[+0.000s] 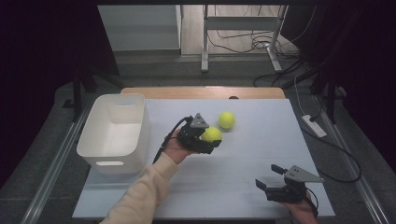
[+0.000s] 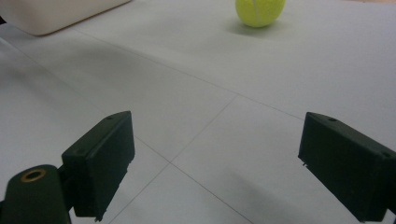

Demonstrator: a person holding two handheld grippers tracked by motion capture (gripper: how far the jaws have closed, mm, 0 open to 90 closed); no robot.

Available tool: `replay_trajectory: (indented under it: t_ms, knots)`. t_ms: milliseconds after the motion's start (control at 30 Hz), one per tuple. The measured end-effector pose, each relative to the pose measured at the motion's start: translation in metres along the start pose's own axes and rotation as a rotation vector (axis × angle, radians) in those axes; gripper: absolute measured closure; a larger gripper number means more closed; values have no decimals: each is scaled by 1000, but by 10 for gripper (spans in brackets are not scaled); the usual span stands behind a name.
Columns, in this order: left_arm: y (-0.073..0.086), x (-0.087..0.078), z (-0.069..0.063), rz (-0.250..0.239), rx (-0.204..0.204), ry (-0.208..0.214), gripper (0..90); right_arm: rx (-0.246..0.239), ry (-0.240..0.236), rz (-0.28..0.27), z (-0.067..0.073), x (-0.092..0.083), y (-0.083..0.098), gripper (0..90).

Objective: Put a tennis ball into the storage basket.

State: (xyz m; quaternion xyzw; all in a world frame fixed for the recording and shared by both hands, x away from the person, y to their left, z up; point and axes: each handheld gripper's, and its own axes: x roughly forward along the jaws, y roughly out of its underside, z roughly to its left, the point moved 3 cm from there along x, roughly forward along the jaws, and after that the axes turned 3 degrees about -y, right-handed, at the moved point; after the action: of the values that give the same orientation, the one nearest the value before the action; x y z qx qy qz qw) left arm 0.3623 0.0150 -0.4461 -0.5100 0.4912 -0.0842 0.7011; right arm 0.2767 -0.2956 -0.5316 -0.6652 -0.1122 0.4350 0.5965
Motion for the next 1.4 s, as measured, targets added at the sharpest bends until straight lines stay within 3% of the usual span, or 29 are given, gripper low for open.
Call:
replay_trajectory:
  t_ms: [1400]
  knots:
    - [-19,-45,1,-158,-7,-30,268,5,10,-6,-2,-1,0,108]
